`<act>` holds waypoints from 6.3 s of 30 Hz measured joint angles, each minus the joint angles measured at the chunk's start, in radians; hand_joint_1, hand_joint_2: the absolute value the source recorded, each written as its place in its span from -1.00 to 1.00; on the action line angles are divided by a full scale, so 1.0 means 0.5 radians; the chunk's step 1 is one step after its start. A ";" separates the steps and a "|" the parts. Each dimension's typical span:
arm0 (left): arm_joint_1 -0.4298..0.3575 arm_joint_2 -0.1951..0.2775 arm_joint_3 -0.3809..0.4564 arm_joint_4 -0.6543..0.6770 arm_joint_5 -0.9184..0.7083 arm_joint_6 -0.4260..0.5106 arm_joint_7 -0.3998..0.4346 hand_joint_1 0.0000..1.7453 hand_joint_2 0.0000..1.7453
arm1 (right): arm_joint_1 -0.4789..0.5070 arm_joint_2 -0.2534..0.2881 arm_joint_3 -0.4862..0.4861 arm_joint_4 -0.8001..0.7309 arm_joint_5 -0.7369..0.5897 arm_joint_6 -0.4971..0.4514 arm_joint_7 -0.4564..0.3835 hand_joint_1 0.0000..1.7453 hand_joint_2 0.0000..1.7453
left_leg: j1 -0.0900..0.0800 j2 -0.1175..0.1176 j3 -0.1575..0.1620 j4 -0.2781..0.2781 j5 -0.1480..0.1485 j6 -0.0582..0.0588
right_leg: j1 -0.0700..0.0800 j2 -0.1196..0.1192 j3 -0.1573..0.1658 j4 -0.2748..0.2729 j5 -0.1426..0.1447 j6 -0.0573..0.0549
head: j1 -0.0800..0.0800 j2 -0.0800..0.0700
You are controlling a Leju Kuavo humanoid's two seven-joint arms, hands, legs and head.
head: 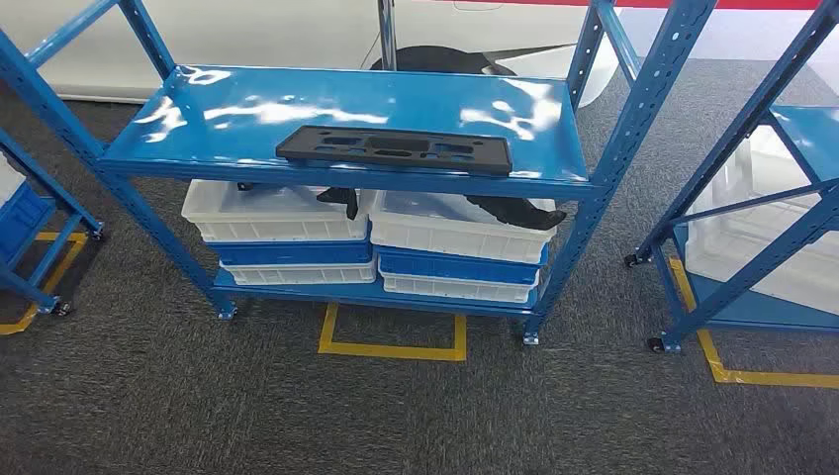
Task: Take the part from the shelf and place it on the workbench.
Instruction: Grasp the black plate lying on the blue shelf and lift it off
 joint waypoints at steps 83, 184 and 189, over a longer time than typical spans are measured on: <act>-0.273 0.019 -1.115 0.185 0.530 0.030 -0.004 -1.00 -1.00 | -1.281 -0.304 1.280 -2.004 3.074 0.722 0.637 -1.00 1.00 | 0.000 -0.008 -0.009 0.002 0.006 -0.005 | 0.000 -0.007 -0.010 0.006 0.004 -0.001 | 0.000 0.000; -0.279 0.035 -1.199 0.231 0.431 0.137 0.037 -1.00 -1.00 | -1.347 -0.089 1.394 -1.885 2.773 0.733 0.564 -1.00 1.00 | -0.030 -0.017 -0.276 0.059 0.169 0.028 | -0.015 0.014 -0.047 0.080 -0.043 -0.002 | -0.020 0.000; -0.291 0.035 -1.198 0.231 0.431 0.138 0.034 -1.00 -1.00 | -1.368 -0.073 1.401 -1.878 2.765 0.722 0.559 -1.00 1.00 | -0.018 -0.022 -0.183 0.030 0.139 0.072 | -0.017 0.004 -0.195 0.402 -0.132 0.033 | -0.017 0.000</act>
